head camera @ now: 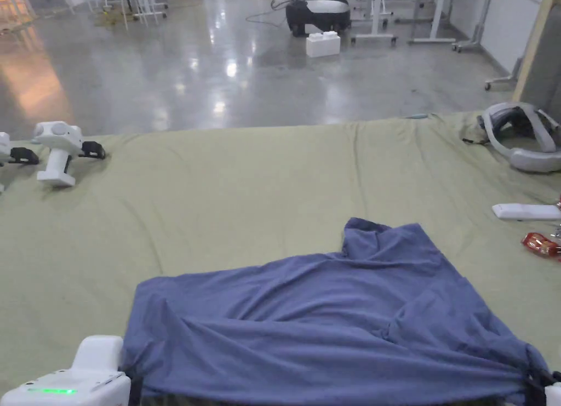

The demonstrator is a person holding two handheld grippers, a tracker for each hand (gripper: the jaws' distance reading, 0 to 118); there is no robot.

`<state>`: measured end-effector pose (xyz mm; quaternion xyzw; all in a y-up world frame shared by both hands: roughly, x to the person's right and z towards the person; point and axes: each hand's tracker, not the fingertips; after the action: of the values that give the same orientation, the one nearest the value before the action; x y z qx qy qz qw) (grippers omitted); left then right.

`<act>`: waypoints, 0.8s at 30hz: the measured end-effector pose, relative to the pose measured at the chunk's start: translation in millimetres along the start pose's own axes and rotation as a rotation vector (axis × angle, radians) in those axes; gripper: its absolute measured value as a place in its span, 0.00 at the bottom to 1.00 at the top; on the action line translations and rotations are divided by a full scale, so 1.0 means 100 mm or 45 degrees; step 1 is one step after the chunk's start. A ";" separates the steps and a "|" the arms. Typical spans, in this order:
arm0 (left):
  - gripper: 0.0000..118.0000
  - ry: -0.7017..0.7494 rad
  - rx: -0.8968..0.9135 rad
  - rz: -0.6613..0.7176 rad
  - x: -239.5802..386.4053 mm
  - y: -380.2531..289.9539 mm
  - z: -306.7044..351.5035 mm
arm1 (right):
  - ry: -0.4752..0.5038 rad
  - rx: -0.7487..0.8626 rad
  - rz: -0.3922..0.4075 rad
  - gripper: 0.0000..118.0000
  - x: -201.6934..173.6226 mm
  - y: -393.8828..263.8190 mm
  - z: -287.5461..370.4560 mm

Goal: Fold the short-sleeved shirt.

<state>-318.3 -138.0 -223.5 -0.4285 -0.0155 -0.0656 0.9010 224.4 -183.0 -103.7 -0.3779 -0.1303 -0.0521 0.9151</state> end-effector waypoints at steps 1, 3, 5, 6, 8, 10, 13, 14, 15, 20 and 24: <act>0.07 -0.017 0.006 0.023 -0.06 -0.11 0.13 | 0.000 0.000 -0.023 0.04 0.03 -0.07 0.10; 0.07 -0.021 -0.007 0.034 -0.14 -0.33 0.31 | -0.001 -0.016 -0.029 0.04 0.09 -0.22 0.28; 0.07 -0.049 -0.045 0.049 -0.22 -0.61 0.47 | 0.014 -0.039 -0.024 0.04 0.13 -0.43 0.47; 0.07 -0.064 -0.083 0.075 -0.26 -0.74 0.53 | 0.013 -0.073 0.004 0.04 0.10 -0.52 0.55; 0.07 -0.075 -0.104 0.096 -0.29 -0.96 0.63 | -0.003 -0.100 0.029 0.04 0.09 -0.69 0.68; 0.07 -0.086 -0.135 0.111 -0.31 -1.12 0.69 | 0.004 -0.130 0.025 0.04 0.07 -0.82 0.75; 0.39 -0.130 -0.112 0.269 -0.47 -1.25 0.71 | 0.018 -0.165 -0.002 0.09 0.07 -0.93 0.74; 0.69 -0.141 -0.127 0.325 -0.53 -1.26 0.69 | 0.023 -0.168 -0.008 0.17 0.08 -0.93 0.71; 0.84 -0.142 -0.141 0.365 -0.60 -1.27 0.67 | 0.029 -0.179 -0.025 0.32 0.10 -0.93 0.69; 0.83 -0.259 0.326 0.475 -0.83 -1.41 1.40 | 0.076 -0.058 -0.167 0.72 0.25 -0.92 0.88; 0.85 -0.085 0.734 0.432 -0.69 -1.42 2.26 | 0.161 0.240 -0.176 0.78 0.17 -0.79 1.34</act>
<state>-398.7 -44.2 22.5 -0.1544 0.0087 0.1067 0.9822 198.4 -144.2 46.2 -0.2765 -0.1025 -0.1265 0.9471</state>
